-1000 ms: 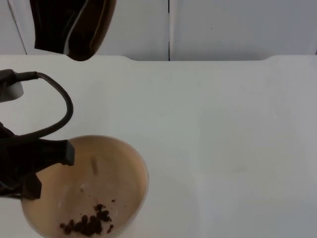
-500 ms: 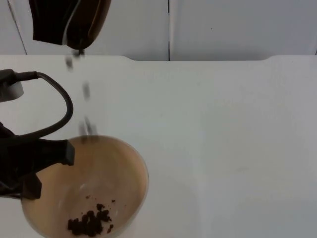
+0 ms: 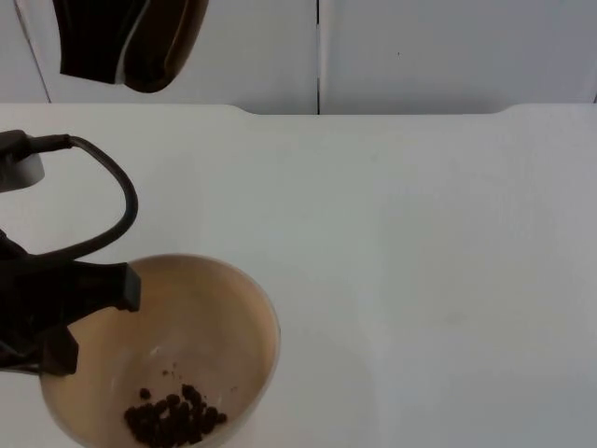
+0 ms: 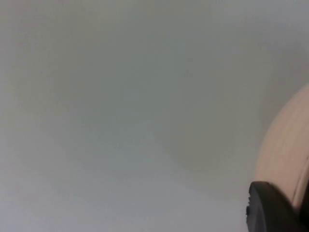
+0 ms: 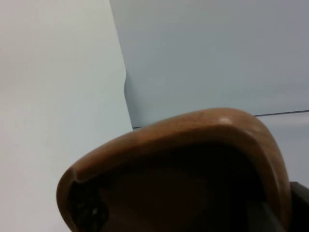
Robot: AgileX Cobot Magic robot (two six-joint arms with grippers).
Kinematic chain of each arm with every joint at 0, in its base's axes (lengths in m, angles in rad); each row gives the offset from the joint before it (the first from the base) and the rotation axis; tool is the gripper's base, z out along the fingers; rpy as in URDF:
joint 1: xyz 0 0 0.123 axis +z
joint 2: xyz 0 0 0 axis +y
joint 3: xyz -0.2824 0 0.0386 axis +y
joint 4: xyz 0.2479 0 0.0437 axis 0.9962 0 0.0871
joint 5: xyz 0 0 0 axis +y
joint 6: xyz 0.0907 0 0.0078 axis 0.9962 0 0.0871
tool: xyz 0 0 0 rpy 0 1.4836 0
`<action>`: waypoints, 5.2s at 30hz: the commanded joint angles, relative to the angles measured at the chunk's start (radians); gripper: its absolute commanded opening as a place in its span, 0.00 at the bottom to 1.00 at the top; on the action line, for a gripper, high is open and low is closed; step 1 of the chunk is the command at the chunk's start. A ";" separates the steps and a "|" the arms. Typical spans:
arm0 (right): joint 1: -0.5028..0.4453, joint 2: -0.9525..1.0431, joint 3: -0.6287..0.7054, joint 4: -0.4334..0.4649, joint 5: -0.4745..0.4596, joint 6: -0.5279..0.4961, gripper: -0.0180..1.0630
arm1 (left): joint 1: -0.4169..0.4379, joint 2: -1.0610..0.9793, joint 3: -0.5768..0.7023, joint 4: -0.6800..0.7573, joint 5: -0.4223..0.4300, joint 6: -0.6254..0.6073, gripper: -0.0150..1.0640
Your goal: Pick up the bowl with the left hand and pour the coffee beans from the cup into the bowl with the right hand.
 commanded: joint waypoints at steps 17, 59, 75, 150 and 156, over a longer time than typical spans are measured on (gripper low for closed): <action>-0.046 -0.009 0.000 0.148 -0.003 0.009 0.02 | 0.003 -0.003 -0.008 0.001 -0.014 -0.002 0.01; -0.281 -0.081 -0.001 0.635 -0.003 -0.063 0.02 | 0.003 -0.003 -0.008 0.001 -0.018 -0.002 0.01; -0.587 -0.096 0.014 0.991 -0.003 -0.123 0.02 | 0.003 0.003 -0.072 0.004 -0.038 0.053 0.01; -0.813 0.010 0.883 1.081 -0.842 0.307 0.05 | 0.204 0.466 -0.289 -0.182 -0.145 0.392 0.01; -0.813 0.010 0.883 1.081 -0.846 0.316 0.38 | 0.204 0.465 -0.289 -0.181 -0.145 0.392 0.26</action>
